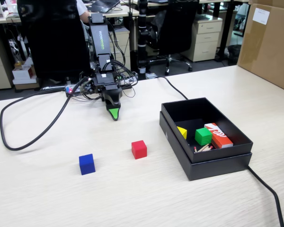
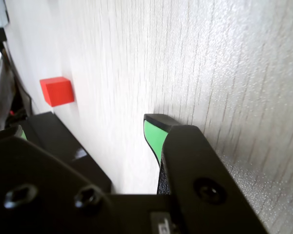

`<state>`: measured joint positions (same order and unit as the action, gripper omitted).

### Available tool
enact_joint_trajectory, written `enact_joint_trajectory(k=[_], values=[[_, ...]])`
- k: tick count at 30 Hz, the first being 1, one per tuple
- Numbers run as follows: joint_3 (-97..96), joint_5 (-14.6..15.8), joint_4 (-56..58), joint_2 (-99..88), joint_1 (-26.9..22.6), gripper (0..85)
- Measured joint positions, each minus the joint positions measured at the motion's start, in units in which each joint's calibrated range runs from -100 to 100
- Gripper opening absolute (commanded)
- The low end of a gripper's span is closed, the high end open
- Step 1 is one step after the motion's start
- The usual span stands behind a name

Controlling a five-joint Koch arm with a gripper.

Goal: Put the red cube on top of the blue cube

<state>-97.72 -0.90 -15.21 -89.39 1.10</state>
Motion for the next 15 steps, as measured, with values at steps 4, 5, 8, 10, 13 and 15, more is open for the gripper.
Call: enact_joint_trajectory(k=[4,5,8,10,13,15], values=[[1.19,0.05,2.25,-1.17,-1.03,47.9],[1.37,0.10,2.94,-1.55,-1.37,47.7],[3.56,0.34,6.27,-2.72,-2.20,47.7],[8.31,1.12,13.09,-2.85,-2.69,47.7],[16.61,2.25,26.33,-2.85,-3.32,47.5],[22.64,2.88,33.14,-1.55,-4.10,47.5]])
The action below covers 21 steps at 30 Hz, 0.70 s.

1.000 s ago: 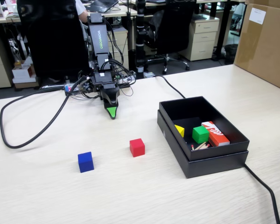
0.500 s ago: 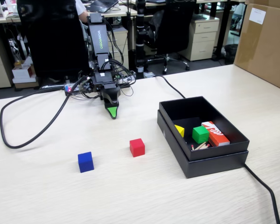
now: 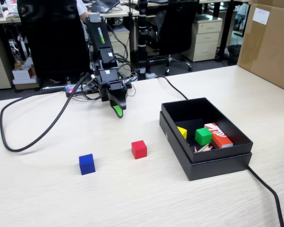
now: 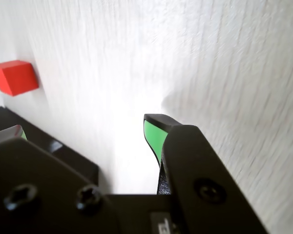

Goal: Put the red cube on top of the blue cube

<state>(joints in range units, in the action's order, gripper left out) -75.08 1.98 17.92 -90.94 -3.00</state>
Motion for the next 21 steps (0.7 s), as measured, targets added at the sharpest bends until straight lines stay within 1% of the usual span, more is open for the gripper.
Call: enact_joint_trajectory(k=[2,5,6,7,8,9,15,21], values=[[7.76,0.54,6.89,2.46,-0.78,47.2],[17.25,1.42,13.40,8.16,-1.42,47.2],[23.46,1.86,15.18,12.56,-1.61,47.2],[25.29,2.20,16.11,14.89,-1.81,47.2],[32.41,2.59,18.27,23.82,-2.10,47.2],[32.77,2.64,18.43,24.21,-2.15,47.2],[54.59,3.37,25.32,48.54,-2.39,47.2],[63.90,3.52,26.48,63.04,-1.90,47.3]])
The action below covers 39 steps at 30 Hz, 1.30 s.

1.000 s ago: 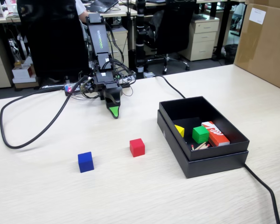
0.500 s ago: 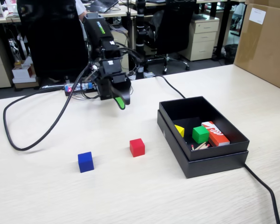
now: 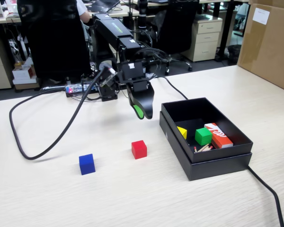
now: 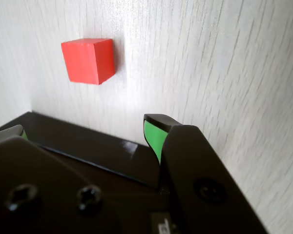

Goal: Put the red cube on top of the blue cube

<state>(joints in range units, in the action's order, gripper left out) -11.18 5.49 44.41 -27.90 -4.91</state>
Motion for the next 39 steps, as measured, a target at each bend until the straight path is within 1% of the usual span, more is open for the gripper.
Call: enact_joint_trajectory(k=[11,26,28,30,33,39], values=[[12.60,-0.05,0.00,23.04,2.88,47.6],[16.70,-0.10,-0.08,32.10,3.22,47.3],[16.98,-0.10,0.00,33.01,3.17,44.9],[17.07,-0.10,0.00,33.40,3.17,44.7],[17.53,-0.15,-0.08,33.53,3.13,42.2],[17.53,-0.29,0.00,33.53,2.98,28.1]])
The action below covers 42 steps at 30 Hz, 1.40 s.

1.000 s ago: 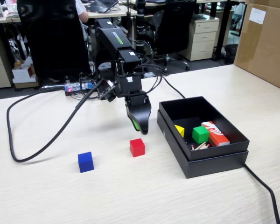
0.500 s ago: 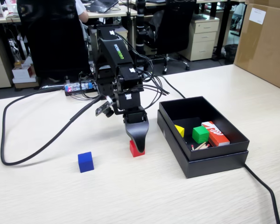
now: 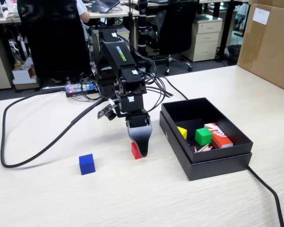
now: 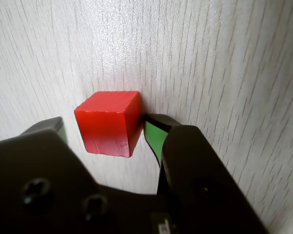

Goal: Put the red cube on top of the blue cube

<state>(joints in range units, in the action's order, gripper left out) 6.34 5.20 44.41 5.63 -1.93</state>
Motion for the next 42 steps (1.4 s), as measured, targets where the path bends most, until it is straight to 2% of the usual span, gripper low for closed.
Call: enact_joint_trajectory(k=[3,5,6,8,18,28,33,42], values=[[0.00,0.00,-0.08,0.00,0.00,22.7],[-0.09,0.00,0.00,0.00,0.05,15.6],[-0.09,0.00,0.00,0.00,0.00,8.6],[0.00,0.00,-0.08,0.00,0.00,3.7],[0.00,0.05,0.54,-2.46,0.05,3.6],[-8.49,-0.20,3.33,-20.84,0.24,3.6],[-12.96,-1.51,3.41,-31.33,1.51,3.6],[-13.05,-4.00,3.41,-33.40,3.91,3.7]])
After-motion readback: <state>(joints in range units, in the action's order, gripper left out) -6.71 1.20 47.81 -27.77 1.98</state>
